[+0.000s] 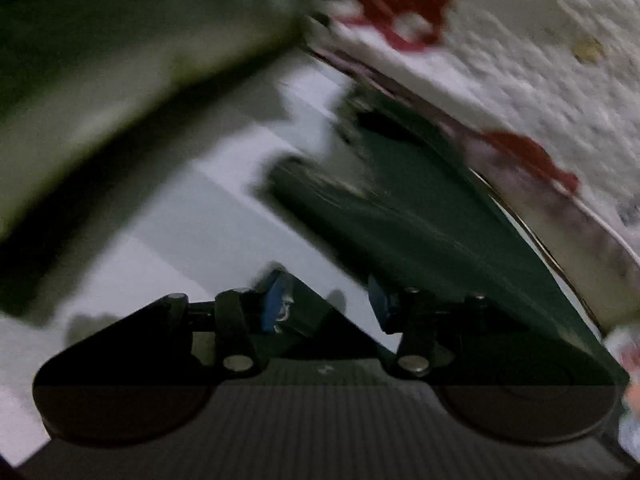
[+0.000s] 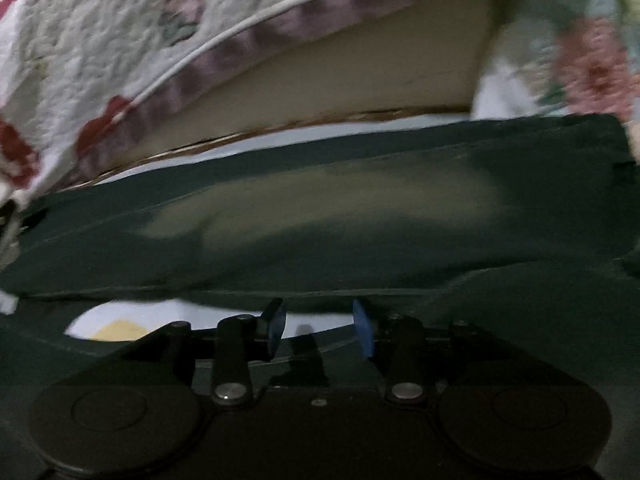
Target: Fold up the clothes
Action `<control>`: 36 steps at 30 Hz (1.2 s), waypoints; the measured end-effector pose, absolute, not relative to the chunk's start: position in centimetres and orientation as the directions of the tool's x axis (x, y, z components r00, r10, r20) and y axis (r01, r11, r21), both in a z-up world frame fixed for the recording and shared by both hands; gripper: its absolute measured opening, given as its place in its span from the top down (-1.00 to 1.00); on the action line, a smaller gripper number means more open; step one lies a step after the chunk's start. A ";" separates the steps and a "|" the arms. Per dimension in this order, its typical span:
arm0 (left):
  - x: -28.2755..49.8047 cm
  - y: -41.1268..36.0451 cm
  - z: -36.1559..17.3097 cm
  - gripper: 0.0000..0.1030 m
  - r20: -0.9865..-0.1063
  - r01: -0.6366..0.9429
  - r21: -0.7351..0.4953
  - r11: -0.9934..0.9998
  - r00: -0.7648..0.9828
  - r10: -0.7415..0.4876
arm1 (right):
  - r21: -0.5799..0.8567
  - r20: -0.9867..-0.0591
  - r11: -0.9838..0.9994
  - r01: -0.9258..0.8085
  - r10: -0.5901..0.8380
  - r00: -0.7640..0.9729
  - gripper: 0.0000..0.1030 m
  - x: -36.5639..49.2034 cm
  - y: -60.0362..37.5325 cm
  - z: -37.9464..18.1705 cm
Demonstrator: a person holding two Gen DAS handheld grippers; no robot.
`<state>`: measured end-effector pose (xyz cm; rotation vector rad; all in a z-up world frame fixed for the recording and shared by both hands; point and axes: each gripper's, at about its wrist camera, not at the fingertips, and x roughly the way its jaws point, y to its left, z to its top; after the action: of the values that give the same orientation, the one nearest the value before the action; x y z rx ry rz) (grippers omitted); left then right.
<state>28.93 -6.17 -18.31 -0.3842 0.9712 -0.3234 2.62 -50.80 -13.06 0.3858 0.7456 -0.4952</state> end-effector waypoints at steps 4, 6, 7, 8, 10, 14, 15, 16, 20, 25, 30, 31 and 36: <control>28.9 -7.0 -18.6 -0.22 -0.718 0.112 -0.467 0.877 0.531 -0.450 | 0.156 -0.718 0.805 0.573 -0.306 0.625 0.18 2.6 -51.0 -13.4; 28.9 -6.6 -18.9 -0.23 -0.711 0.097 -0.484 0.870 0.535 -0.456 | 0.156 -0.718 0.804 0.574 -0.307 0.625 0.11 2.8 -50.9 -13.6; 29.0 -6.4 -19.0 -0.24 -0.711 0.088 -0.488 0.868 0.537 -0.454 | 0.156 -0.718 0.806 0.571 -0.304 0.626 0.08 3.0 -50.8 -13.7; 29.0 -6.2 -19.1 -0.24 -0.709 0.078 -0.494 0.866 0.540 -0.453 | 0.156 -0.718 0.811 0.564 -0.299 0.628 0.04 3.3 -50.6 -13.8; 29.7 -6.4 -19.2 -0.23 -0.707 0.060 -0.489 0.870 0.557 -0.436 | 0.146 -0.718 0.822 0.550 -0.295 0.631 -0.08 3.9 -50.1 -14.0; 30.0 -6.3 -18.8 -0.24 -0.717 0.048 -0.422 0.906 0.593 -0.365 | 0.056 -0.708 0.851 0.522 -0.335 0.622 -0.57 5.6 -48.8 -14.9; 30.1 -6.6 -18.7 -0.25 -0.735 0.057 -0.363 0.930 0.597 -0.323 | 0.034 -0.705 0.857 0.514 -0.344 0.620 -0.87 6.0 -48.5 -15.1; 30.1 -6.8 -18.7 -0.26 -0.751 0.066 -0.298 0.952 0.600 -0.276 | 0.011 -0.702 0.862 0.506 -0.354 0.618 -0.95 6.5 -48.1 -15.3; 30.0 -6.7 -18.5 -0.26 -0.760 0.091 -0.200 0.976 0.615 -0.212 | -0.087 -0.681 0.874 0.479 -0.403 0.611 -0.53 7.9 -46.8 -15.9; 30.2 -5.3 -18.3 -0.26 -0.715 0.103 -0.284 0.953 0.640 -0.282 | -0.202 -0.604 0.794 0.573 -0.562 0.565 0.98 7.0 -47.7 -14.0; 31.8 -3.8 -18.7 -0.23 -0.664 0.146 -0.382 0.912 0.643 -0.381 | -0.341 -0.562 0.810 0.478 -0.583 0.587 0.84 6.2 -47.1 -13.0; 32.1 -3.5 -18.8 -0.22 -0.653 0.155 -0.401 0.903 0.643 -0.401 | -0.340 -0.558 0.842 0.419 -0.539 0.631 0.79 6.1 -46.1 -12.8; 31.8 -5.5 -18.9 0.48 -0.620 0.232 -0.434 0.871 0.625 -0.475 | -0.345 -0.563 0.933 0.105 -0.295 0.772 0.28 8.3 -40.4 -13.5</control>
<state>31.82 -5.53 -18.86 -0.3283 0.7993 -0.4142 8.29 -40.42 -13.48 -0.3038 0.6562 -0.2208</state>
